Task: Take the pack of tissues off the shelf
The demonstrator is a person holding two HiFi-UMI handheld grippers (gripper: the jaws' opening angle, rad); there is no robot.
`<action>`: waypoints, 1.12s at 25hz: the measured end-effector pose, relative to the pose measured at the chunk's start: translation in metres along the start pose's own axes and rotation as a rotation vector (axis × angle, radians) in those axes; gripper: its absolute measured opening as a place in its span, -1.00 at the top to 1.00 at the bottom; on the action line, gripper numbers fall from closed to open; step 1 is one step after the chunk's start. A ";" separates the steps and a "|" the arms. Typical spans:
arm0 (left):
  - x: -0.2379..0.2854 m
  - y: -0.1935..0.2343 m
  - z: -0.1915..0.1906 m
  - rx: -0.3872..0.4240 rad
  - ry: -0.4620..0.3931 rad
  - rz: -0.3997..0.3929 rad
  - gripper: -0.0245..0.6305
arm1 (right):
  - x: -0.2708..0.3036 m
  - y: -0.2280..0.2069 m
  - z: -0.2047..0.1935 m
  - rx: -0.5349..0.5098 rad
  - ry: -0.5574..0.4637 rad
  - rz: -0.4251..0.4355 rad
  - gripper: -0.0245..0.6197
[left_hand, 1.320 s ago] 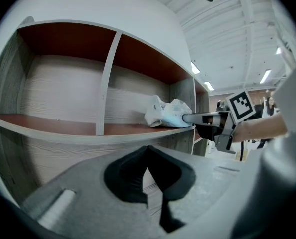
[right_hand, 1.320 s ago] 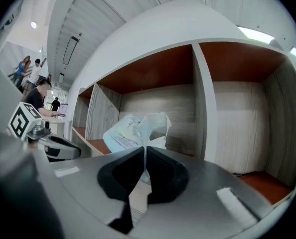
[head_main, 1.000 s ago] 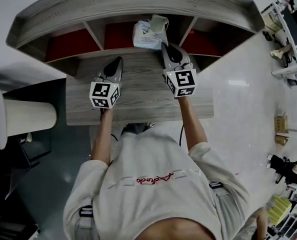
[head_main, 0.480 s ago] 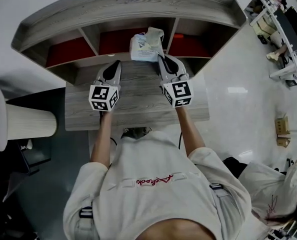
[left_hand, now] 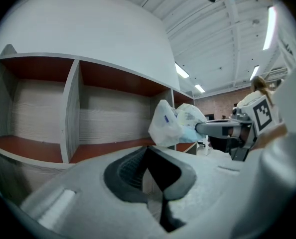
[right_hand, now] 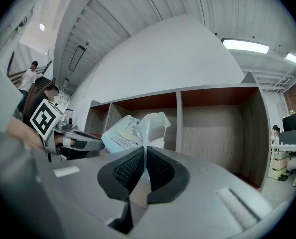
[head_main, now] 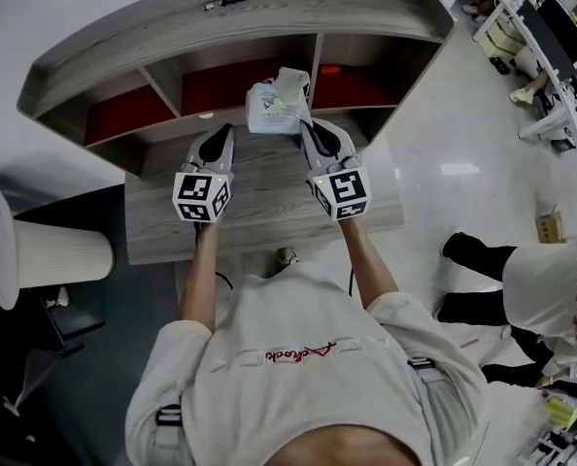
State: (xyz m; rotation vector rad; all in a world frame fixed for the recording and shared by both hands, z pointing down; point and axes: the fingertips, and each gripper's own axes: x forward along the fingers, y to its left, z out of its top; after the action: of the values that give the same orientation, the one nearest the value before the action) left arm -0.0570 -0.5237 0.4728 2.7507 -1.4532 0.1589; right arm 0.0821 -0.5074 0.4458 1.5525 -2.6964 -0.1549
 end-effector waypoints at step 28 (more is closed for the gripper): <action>-0.151 -0.035 -0.011 -0.037 -0.016 -0.043 0.93 | -0.107 0.117 0.014 0.002 0.037 -0.076 0.89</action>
State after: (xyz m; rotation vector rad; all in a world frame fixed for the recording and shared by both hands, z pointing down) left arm -0.1135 -0.3788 0.4691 2.7578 -1.3844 0.1090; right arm 0.0341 -0.3560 0.4460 1.6420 -2.6127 -0.1232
